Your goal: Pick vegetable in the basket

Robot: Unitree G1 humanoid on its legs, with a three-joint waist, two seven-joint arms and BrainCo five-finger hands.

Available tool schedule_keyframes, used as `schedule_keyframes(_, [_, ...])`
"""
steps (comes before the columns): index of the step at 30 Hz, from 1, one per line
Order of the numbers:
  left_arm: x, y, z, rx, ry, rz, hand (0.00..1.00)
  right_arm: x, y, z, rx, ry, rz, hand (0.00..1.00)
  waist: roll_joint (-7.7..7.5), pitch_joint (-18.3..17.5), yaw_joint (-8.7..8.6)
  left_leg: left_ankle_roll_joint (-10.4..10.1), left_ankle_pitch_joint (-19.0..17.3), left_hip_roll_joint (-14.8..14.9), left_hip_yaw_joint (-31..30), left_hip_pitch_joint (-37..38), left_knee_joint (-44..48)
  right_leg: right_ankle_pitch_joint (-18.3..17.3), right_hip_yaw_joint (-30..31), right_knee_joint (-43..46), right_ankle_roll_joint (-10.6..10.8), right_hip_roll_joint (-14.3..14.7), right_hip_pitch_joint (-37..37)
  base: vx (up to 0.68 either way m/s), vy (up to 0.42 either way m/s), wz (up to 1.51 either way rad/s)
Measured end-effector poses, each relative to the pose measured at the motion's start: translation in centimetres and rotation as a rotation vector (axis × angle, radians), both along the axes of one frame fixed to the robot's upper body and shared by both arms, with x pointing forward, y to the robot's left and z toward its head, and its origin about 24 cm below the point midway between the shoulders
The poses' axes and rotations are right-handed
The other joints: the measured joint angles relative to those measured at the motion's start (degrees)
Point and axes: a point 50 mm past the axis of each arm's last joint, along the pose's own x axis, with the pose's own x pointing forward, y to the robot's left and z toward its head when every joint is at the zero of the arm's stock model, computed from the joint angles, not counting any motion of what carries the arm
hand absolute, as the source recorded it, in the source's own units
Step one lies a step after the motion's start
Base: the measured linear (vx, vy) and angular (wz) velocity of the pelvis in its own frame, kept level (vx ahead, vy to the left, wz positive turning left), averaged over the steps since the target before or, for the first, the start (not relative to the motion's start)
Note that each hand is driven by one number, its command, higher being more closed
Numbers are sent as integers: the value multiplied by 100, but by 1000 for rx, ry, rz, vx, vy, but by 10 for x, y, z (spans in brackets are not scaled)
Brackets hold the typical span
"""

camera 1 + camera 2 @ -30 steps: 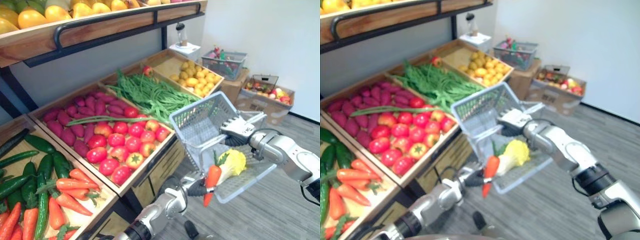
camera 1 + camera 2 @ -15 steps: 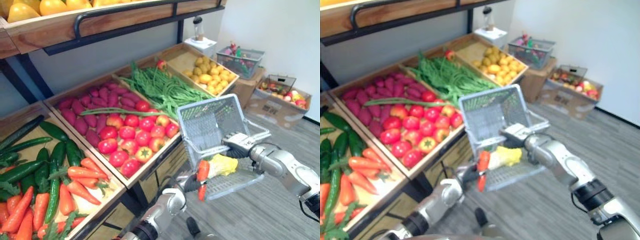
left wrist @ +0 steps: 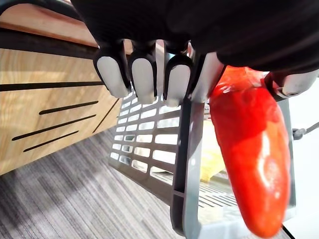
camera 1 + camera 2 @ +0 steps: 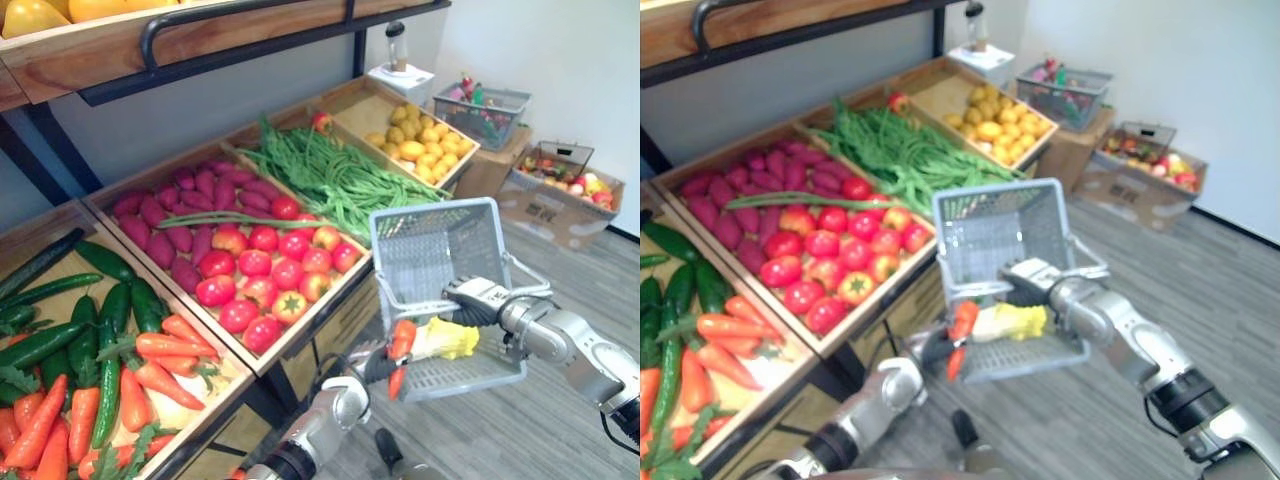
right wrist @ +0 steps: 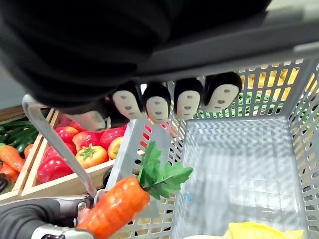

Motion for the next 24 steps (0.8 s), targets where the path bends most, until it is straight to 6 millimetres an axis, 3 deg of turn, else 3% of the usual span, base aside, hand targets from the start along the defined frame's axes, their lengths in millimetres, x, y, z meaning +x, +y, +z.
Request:
schedule_keyframes(9, [0, -4, 1, -30, 13, 16, 100, -5, 0, -6, 29, 24, -9, 100, 2, 6, 3, 6, -2, 9, -33, -17, 25, 3, -26, 0, 5, -17, 7, -14, -7, 1])
schedule_keyframes(23, [5, -14, 14, -43, -37, -22, 100, -9, -18, -7, 76, -6, -102, 100, -16, 16, 12, 68, -89, 154, -284, -226, 317, 4, -212, 10, 6, -59, 14, -22, -14, 7])
schedule_keyframes(24, [5, -15, 14, -39, -37, -28, 0, -9, -19, -8, 78, -2, -110, 100, -17, 16, 14, 69, -89, 154, -296, -229, 318, 4, -227, 10, 6, -64, 16, -15, -8, 5])
